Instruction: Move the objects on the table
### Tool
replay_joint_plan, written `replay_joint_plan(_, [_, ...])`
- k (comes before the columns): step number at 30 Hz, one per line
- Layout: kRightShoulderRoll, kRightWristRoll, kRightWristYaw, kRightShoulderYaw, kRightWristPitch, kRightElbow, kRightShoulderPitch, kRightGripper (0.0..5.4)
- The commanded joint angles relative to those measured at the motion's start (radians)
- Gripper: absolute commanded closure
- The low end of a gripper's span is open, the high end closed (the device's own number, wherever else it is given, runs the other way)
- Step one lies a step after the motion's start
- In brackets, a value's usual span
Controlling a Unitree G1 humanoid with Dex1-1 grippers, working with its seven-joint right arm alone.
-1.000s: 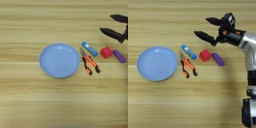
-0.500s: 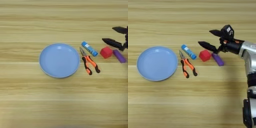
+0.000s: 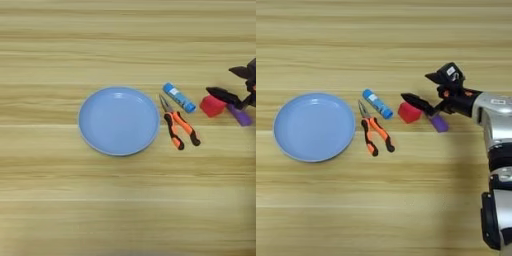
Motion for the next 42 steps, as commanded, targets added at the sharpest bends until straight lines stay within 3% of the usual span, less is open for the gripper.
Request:
replay_joint_plan(1, [-0.024, -0.017, -0.042, 0.003, -0.034, -0.006, -0.094, 0.05])
replay_joint_plan(23, [0.011, -0.094, -0.113, 0.038, -0.054, 0.151, -0.133, 0.05])
replay_joint_plan(42, [0.021, -0.12, -0.132, 0.053, -0.071, 0.198, -0.142, 2.01])
